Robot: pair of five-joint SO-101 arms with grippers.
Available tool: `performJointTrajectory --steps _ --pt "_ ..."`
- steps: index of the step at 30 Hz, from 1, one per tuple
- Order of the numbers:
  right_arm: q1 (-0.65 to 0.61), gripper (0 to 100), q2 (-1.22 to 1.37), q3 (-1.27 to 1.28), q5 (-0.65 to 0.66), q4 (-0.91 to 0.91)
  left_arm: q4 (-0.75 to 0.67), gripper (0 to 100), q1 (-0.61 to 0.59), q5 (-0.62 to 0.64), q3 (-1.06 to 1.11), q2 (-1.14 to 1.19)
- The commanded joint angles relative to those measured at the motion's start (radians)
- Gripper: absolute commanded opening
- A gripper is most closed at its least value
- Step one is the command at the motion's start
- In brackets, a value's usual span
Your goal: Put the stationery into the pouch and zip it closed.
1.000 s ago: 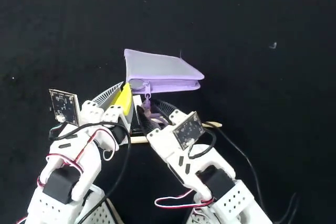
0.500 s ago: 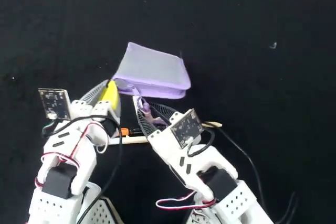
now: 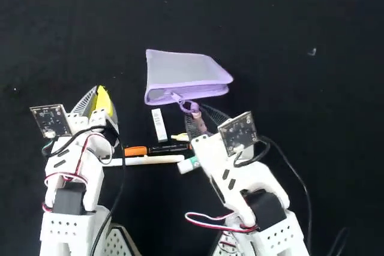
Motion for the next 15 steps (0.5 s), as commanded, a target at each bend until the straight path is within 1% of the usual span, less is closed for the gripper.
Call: performJointTrajectory --steps 1,4,6,8,10,12,15 --pt "0.021 1.1 -0.012 -0.054 -0.008 0.003 -0.046 3 -0.008 -0.006 -0.016 -0.014" --pt "0.020 1.1 -0.012 -0.048 -0.009 -0.003 0.014 3 -0.002 -0.005 -0.062 -0.014" --pt "0.020 1.1 -0.012 -0.050 -0.011 -0.003 0.104 4 -0.001 0.028 -0.125 -0.014" --pt "0.008 1.1 -0.012 -0.051 -0.011 -0.003 0.204 7 0.015 0.084 -0.194 -0.014" --pt "-0.023 1.1 -0.012 -0.048 -0.006 -0.003 0.295 15 0.065 0.126 -0.246 -0.014" --pt "-0.051 1.1 -0.012 -0.045 -0.003 -0.003 0.359 21 0.137 0.133 -0.282 -0.014" --pt "-0.060 1.1 -0.012 -0.045 -0.003 -0.003 0.397 22 0.213 0.130 -0.314 -0.014"
